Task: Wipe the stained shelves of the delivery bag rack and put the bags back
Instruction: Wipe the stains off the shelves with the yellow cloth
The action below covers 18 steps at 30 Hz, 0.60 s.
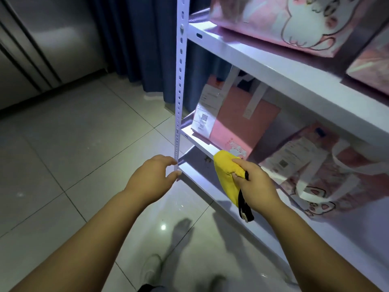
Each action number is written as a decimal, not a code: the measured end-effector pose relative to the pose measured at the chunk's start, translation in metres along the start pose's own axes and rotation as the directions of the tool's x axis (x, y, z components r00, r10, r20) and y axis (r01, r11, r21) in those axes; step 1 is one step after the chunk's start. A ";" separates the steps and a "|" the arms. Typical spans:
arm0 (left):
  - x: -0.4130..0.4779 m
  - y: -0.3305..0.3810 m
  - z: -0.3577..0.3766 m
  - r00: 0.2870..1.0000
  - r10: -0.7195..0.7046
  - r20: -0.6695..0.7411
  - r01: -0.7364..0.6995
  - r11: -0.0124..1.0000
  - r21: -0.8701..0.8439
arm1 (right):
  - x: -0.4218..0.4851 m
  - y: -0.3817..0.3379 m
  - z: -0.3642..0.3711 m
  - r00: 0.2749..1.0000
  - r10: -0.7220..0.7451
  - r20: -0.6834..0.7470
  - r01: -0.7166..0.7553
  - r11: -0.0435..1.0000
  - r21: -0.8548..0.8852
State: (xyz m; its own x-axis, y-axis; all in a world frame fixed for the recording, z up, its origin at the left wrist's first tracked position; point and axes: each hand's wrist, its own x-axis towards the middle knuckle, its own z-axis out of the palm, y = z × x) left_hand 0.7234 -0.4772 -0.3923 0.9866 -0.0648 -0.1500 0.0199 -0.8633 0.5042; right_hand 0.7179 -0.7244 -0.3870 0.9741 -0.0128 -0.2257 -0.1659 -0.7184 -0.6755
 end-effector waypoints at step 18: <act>0.083 -0.051 -0.112 0.969 0.222 -0.104 -0.227 0.973 -0.036 | 0.039 -0.131 0.022 0.969 -0.057 -0.241 0.046 0.998 -0.053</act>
State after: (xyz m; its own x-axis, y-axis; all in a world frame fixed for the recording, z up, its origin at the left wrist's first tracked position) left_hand 0.8228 -0.3827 -0.3351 0.9777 -0.2028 0.0555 -0.1990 -0.8075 0.5553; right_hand 0.7745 -0.6149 -0.3228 0.9902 -0.1391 -0.0104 -0.1127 -0.7539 -0.6473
